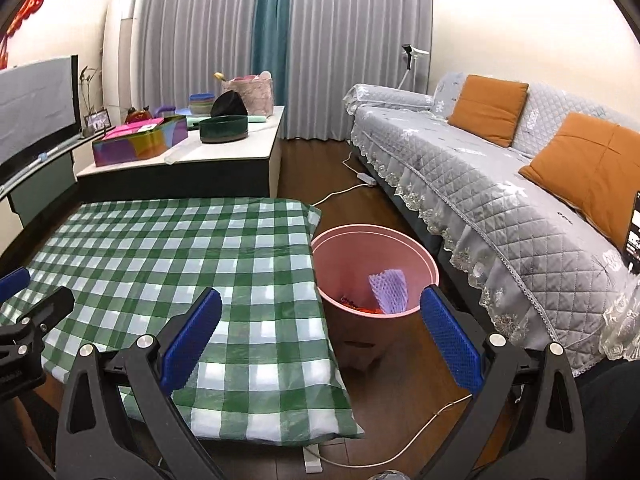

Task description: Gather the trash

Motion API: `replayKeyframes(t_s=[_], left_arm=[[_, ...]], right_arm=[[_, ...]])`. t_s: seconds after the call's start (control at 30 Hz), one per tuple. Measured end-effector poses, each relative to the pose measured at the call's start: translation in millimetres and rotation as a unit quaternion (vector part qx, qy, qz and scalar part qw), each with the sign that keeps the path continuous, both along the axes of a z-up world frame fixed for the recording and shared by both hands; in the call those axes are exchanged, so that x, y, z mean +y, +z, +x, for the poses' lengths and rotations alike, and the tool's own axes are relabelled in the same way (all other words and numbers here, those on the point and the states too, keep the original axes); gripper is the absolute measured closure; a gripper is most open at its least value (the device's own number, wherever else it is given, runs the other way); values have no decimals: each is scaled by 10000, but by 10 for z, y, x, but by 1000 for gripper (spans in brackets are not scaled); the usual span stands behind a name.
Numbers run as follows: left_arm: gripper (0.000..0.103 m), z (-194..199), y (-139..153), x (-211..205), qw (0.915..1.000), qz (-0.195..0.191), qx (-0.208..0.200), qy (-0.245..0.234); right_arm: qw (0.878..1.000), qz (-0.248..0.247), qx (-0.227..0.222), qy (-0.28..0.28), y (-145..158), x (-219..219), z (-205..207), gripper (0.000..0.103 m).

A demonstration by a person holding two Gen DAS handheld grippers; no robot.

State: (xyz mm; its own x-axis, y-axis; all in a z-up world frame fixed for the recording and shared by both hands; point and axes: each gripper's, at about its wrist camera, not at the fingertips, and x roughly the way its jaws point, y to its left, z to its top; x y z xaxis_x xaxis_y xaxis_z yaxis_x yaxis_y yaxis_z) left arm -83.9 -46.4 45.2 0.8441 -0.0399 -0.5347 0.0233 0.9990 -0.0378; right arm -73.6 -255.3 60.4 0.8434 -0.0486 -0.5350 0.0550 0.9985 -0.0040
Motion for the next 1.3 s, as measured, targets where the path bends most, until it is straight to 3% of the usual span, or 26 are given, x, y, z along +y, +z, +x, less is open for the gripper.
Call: replayKeyframes(t_s=[0.53,1.3], left_arm=[[8,42,-122,151,9996,96,85,252],[8,35,-106,116,9998,66,49,191]], right_arm=[[9996,38,203,214,-119,294,174,5],[9996,37,229,171,-132,252,150,5]])
